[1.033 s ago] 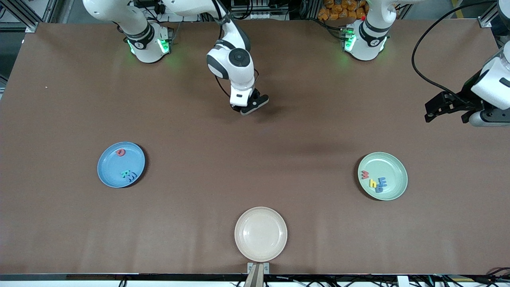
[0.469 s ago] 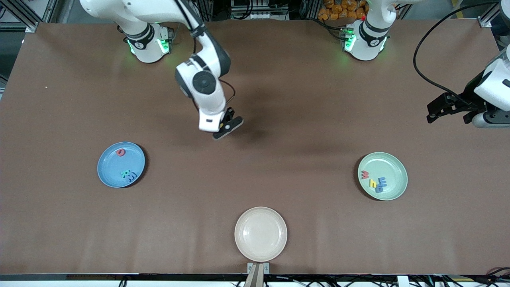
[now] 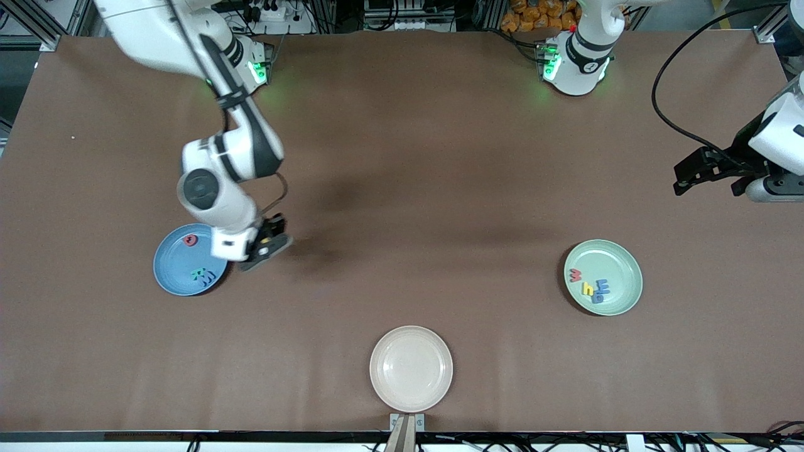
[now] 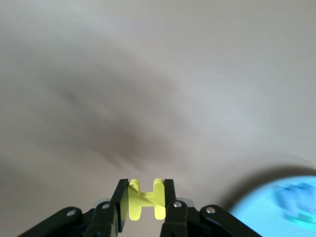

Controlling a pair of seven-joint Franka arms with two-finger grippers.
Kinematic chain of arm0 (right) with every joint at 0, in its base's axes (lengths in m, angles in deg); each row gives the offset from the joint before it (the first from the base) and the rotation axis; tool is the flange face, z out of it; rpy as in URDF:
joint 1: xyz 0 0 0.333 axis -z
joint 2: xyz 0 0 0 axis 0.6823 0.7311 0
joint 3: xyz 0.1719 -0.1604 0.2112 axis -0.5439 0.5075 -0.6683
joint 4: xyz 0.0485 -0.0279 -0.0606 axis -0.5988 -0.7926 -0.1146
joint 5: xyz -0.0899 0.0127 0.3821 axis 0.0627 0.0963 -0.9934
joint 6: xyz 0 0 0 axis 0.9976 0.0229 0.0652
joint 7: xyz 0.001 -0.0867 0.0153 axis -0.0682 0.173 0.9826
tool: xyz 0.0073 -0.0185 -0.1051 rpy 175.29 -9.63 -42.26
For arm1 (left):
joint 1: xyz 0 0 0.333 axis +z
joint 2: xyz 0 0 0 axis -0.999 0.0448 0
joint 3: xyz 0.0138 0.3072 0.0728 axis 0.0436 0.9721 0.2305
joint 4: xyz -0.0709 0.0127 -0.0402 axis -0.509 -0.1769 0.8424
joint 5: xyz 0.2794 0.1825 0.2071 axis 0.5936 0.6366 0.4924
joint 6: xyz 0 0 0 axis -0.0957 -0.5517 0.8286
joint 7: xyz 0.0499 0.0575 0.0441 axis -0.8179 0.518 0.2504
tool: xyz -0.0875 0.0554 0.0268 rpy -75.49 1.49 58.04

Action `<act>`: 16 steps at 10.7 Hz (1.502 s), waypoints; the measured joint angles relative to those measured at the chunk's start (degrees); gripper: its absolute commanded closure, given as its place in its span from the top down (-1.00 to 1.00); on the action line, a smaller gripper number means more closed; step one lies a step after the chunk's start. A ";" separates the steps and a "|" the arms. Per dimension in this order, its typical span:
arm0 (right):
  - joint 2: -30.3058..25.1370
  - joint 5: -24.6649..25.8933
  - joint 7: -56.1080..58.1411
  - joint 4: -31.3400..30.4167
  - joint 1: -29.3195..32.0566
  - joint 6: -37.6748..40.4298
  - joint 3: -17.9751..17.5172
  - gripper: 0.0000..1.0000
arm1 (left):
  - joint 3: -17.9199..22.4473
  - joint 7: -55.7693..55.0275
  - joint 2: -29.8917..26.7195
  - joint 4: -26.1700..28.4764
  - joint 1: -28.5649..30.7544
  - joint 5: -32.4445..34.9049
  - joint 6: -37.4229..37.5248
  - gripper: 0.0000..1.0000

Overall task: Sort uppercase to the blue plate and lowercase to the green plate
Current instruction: 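Carry the H to the blue plate and open the right gripper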

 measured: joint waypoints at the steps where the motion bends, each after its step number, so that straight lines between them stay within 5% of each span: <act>1: 0.39 0.08 3.08 0.26 3.77 0.09 -0.01 -1.00 | -0.03 0.00 0.04 0.01 -0.08 0.00 -0.01 1.00; 5: 2.49 1.50 5.59 1.93 12.89 0.10 -0.01 -0.89 | -0.03 0.00 0.16 0.01 -0.27 0.00 -0.01 1.00; 6: 2.92 1.55 5.61 2.17 14.50 0.12 -0.01 0.67 | -0.03 0.00 0.17 0.01 -0.28 0.00 -0.01 1.00; 7: 3.23 1.56 5.60 2.18 15.94 0.14 -0.03 1.00 | -0.03 0.00 0.18 0.01 -0.28 0.00 -0.01 1.00; 13: 3.33 1.16 4.68 2.75 19.15 0.45 0.45 1.00 | -0.01 0.00 0.23 0.01 -0.26 0.00 -0.01 1.00; 16: -1.07 1.06 -0.86 2.73 17.59 6.03 1.81 1.00 | 0.00 0.00 0.25 0.03 -0.26 0.00 -0.02 1.00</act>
